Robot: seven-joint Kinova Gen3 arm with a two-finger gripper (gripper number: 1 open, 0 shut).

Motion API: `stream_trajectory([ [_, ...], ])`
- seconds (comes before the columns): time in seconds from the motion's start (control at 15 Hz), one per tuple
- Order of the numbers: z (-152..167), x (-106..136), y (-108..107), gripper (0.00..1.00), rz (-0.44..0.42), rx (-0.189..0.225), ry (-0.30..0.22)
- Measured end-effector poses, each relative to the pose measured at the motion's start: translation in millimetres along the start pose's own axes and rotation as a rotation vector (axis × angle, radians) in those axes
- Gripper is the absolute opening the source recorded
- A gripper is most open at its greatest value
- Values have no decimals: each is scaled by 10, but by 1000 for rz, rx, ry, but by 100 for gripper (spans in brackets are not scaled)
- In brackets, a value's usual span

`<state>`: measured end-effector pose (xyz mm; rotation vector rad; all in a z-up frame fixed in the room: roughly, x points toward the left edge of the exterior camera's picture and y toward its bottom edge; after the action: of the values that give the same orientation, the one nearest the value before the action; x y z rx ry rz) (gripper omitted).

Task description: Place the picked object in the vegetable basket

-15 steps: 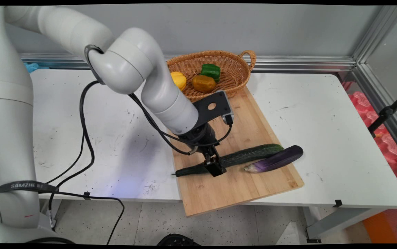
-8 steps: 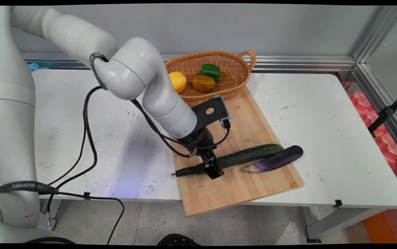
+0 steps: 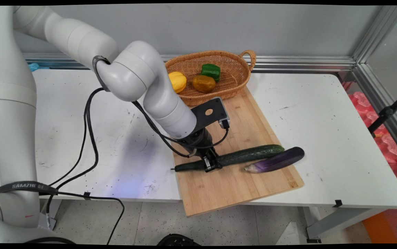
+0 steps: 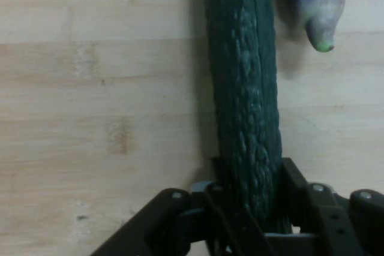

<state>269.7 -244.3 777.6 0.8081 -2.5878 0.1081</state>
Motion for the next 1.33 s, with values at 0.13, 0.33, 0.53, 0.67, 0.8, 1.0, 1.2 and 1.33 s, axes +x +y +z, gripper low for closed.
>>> stream_trajectory([
  [0.13,4,4,-13,0,-3,0,1],
  [0.33,-7,19,-53,0,-10,8,3],
  [0.53,-47,51,-128,0,-20,27,8],
  [0.67,-91,87,-192,0,-26,41,12],
  [0.8,-164,139,-265,0,-29,50,18],
  [1.0,-329,270,-386,0,-19,48,36],
  [1.2,-504,412,-530,0,1,48,57],
  [1.33,-614,499,-638,0,21,50,71],
])
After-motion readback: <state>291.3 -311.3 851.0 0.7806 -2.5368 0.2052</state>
